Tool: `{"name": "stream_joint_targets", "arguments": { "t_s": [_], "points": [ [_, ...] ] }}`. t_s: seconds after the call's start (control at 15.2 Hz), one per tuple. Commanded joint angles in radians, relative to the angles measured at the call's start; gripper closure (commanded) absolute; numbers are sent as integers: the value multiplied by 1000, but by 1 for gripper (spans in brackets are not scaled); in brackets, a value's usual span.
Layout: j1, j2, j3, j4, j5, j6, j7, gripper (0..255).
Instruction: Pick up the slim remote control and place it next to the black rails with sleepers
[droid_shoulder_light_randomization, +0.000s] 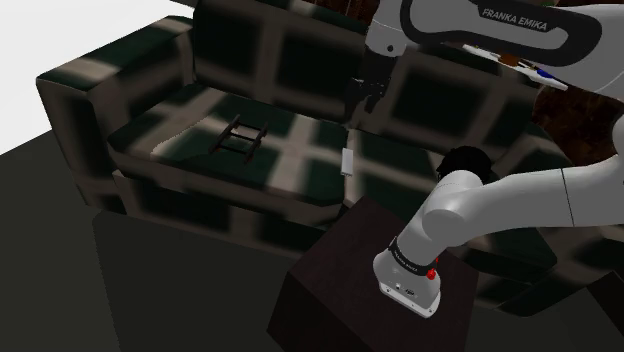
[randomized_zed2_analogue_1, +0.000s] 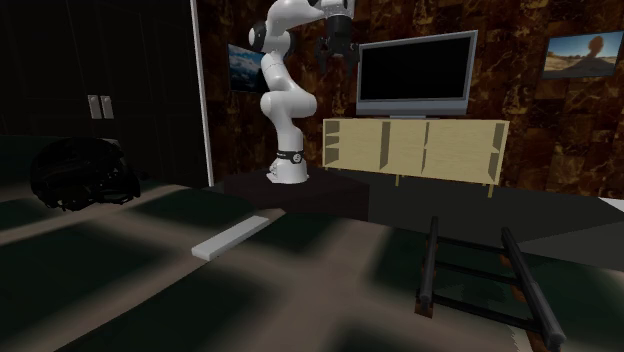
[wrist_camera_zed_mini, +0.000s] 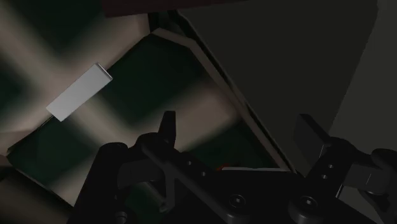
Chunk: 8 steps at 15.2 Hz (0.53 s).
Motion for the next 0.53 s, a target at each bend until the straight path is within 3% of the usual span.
{"name": "stream_joint_targets", "arguments": {
  "t_s": [0.0, 0.46],
  "points": [
    [0, 0, 0, 0, 0, 0, 0, 0],
    [-75, 121, -73, -79, -46, 202, 4, 0]
  ]
}}
